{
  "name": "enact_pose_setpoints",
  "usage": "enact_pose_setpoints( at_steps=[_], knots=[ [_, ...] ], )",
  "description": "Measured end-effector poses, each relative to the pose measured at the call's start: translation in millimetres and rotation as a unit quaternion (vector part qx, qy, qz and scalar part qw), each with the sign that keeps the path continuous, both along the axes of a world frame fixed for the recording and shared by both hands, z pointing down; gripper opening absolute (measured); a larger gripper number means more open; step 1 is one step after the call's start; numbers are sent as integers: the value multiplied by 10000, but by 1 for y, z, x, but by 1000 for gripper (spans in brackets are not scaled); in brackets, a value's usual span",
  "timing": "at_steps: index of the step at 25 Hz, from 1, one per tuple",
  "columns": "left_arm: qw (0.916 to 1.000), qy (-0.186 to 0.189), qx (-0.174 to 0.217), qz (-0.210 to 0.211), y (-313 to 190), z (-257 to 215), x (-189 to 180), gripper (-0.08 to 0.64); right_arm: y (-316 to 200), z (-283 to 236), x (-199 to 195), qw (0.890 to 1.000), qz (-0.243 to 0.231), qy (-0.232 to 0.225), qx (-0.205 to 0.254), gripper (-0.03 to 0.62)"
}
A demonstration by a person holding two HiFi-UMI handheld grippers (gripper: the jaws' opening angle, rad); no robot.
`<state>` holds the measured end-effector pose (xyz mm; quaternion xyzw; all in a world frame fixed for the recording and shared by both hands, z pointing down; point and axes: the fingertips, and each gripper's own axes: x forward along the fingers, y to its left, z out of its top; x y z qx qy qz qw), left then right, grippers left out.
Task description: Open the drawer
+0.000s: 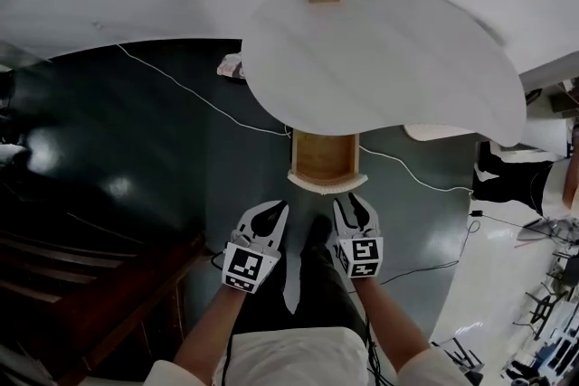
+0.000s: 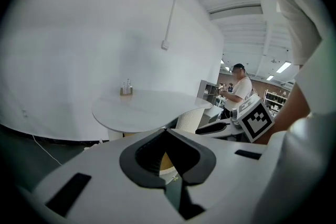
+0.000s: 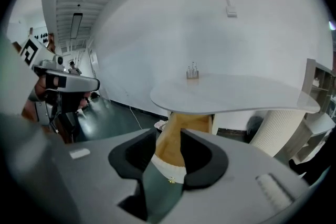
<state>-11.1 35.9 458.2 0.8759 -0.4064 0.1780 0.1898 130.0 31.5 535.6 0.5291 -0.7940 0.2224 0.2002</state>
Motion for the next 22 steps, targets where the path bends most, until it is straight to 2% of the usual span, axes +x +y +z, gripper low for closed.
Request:
enact_pose_setpoints(
  at_steps=[6, 12, 22],
  knots=[
    [9999, 78, 81, 10, -1, -56, 2, 6, -5, -75, 4, 9997, 46, -144, 188, 153],
    [9994, 82, 259, -218, -14, -119, -7, 6, -1, -141, 3, 9995, -65, -294, 76, 121],
    [9971, 325, 644, -233, -21, -207, -5, 6, -36, -259, 20, 9961, -13, -370, 797, 72]
  ],
)
